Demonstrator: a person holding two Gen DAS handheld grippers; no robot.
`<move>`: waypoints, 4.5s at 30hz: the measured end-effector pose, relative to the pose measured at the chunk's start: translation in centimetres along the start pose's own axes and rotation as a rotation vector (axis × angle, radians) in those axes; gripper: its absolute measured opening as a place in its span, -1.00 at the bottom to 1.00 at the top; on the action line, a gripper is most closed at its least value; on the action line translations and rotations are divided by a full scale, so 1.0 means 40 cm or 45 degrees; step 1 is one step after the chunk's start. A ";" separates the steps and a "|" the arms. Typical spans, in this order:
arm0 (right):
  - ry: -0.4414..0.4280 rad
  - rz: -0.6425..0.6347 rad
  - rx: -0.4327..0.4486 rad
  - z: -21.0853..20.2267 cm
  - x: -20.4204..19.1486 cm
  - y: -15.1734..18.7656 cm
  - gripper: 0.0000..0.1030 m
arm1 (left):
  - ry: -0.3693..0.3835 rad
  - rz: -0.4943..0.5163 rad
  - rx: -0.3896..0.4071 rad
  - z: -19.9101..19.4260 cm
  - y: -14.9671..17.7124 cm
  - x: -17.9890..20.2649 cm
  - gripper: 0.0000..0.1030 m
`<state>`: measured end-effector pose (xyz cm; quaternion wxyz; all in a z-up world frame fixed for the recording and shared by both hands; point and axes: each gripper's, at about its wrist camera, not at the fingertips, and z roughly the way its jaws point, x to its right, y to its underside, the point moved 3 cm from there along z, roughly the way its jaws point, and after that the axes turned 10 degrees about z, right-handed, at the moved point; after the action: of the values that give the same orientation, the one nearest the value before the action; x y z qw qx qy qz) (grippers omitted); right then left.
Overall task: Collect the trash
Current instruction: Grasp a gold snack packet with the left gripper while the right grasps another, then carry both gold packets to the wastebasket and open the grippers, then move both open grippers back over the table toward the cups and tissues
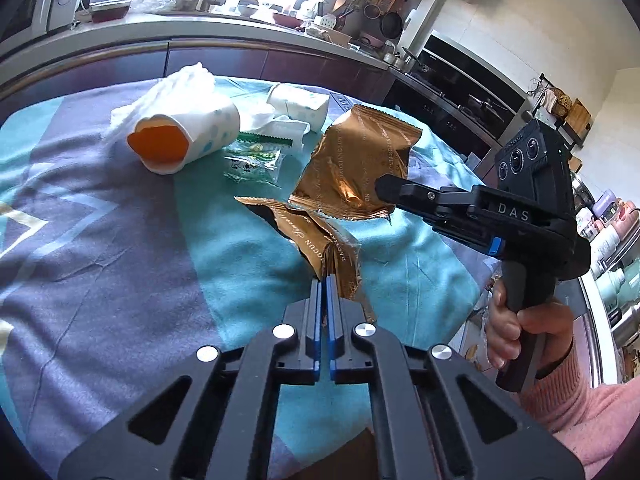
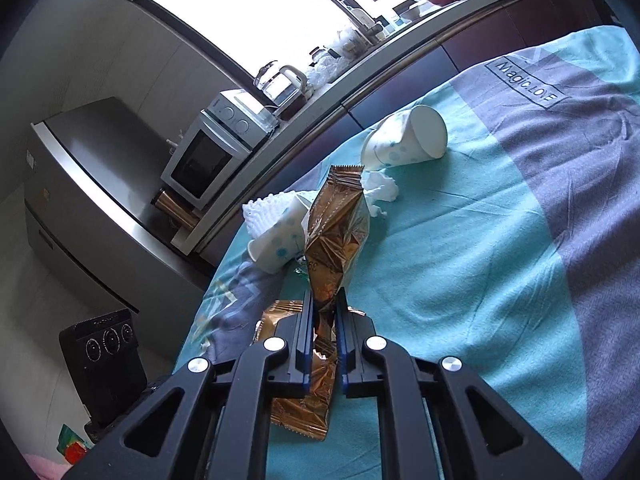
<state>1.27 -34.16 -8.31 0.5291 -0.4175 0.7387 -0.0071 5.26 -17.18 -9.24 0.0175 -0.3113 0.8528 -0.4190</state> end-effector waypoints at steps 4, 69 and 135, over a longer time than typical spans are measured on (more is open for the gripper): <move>-0.049 -0.044 -0.016 0.010 -0.049 0.008 -0.83 | -0.034 0.028 0.034 -0.069 0.016 -0.008 -0.95; -0.151 -0.817 -0.905 0.793 -0.738 0.499 -0.79 | -0.954 -0.744 0.152 -0.739 0.514 -0.720 -0.94; 0.273 -0.331 0.024 0.167 -0.080 -0.160 -0.02 | -0.458 -0.039 0.170 -0.169 -0.081 -0.315 -0.40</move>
<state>10.74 -33.43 -5.88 0.4457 -0.5015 0.7306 -0.1268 15.10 -7.04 -5.42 0.1839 -0.3921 0.8014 -0.4124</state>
